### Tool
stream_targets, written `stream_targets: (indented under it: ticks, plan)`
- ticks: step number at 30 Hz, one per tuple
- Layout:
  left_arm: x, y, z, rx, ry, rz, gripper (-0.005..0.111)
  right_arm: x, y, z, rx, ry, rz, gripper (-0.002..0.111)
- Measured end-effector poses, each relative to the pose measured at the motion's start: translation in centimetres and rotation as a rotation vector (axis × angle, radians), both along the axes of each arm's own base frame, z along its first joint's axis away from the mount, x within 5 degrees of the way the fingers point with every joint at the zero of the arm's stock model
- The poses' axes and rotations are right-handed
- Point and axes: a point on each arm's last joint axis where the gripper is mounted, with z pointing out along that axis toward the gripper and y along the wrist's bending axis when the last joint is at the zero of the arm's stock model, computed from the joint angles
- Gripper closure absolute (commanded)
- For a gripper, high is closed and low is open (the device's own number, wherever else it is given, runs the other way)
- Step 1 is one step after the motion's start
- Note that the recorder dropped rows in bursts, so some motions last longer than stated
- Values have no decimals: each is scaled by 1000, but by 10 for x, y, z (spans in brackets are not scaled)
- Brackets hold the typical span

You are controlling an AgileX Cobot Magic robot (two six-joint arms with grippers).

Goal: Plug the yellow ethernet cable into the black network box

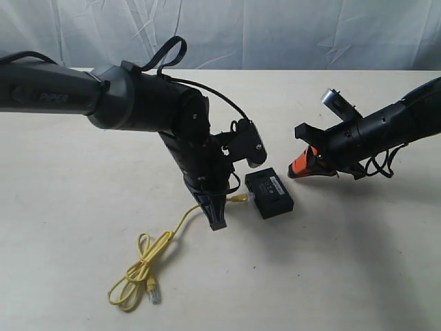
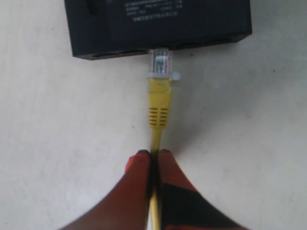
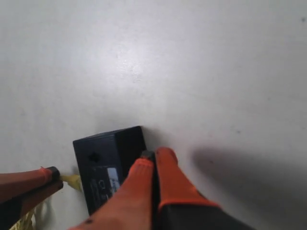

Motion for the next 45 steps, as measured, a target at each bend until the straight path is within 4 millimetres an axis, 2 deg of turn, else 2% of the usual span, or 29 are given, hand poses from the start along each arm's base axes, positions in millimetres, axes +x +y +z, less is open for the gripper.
stream_targets:
  ticks: [18,45]
  plan:
    - [0,-2,0,-15,-7,9,107,-4,16,0,-1,2,47,109]
    - [1,-2,-8,-2,4,6,107,-4,16,0,-6,1,53,109]
